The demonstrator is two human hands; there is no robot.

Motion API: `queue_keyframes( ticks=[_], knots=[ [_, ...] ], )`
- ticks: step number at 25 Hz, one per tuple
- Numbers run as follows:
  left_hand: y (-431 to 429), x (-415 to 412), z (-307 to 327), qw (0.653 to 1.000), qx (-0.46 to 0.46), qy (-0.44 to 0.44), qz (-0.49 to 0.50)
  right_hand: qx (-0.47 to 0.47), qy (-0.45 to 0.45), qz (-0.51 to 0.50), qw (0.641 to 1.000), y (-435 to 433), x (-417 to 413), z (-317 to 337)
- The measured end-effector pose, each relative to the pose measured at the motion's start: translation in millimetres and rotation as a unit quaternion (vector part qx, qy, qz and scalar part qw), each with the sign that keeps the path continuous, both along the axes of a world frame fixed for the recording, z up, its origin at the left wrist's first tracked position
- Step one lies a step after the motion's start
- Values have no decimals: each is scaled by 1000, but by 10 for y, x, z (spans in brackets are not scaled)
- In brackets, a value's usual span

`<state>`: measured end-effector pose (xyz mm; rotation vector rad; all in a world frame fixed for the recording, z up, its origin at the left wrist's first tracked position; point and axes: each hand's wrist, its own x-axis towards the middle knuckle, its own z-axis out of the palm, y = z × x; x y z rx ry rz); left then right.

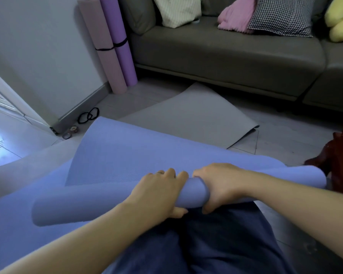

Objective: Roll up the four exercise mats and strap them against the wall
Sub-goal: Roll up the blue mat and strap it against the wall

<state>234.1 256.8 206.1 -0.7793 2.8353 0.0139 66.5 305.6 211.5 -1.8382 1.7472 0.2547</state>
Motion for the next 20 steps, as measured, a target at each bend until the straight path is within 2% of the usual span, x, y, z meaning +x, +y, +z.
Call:
queue_keyframes(
  ticks=[1, 3, 5, 7, 10, 12, 15, 16, 18, 20],
  knots=[
    [-44, 14, -18, 1000, 25, 0, -5, -20, -5, -13, 1000, 42, 16, -64],
    [-150, 34, -4, 996, 89, 18, -5, -159, 4, -12, 987, 164, -13, -210],
    [-292, 50, 25, 983, 180, 14, 13, -296, 60, 21, 953, 300, -42, -340],
    [-445, 1, 99, 960, 275, -28, 39, -355, 98, 28, 929, 363, -104, -429],
    [-617, -137, 192, 936, 331, -109, 46, -298, 92, 25, 950, 262, -199, -308],
    [-680, -146, 274, 925, 356, -125, 54, -213, 74, 44, 973, 130, -214, -91],
    [-644, 26, 376, 922, 360, -131, 65, -128, 36, 82, 988, -25, -154, 79],
    [-581, 101, 374, 934, 326, -125, 71, -96, 18, 81, 992, -62, -137, 86],
    [-378, 196, 284, 976, 187, -101, 58, -15, -46, 50, 998, -111, -102, 52],
    [-173, 207, 130, 995, 59, -80, 23, 42, -88, 30, 995, -143, -105, -22]
  ],
)
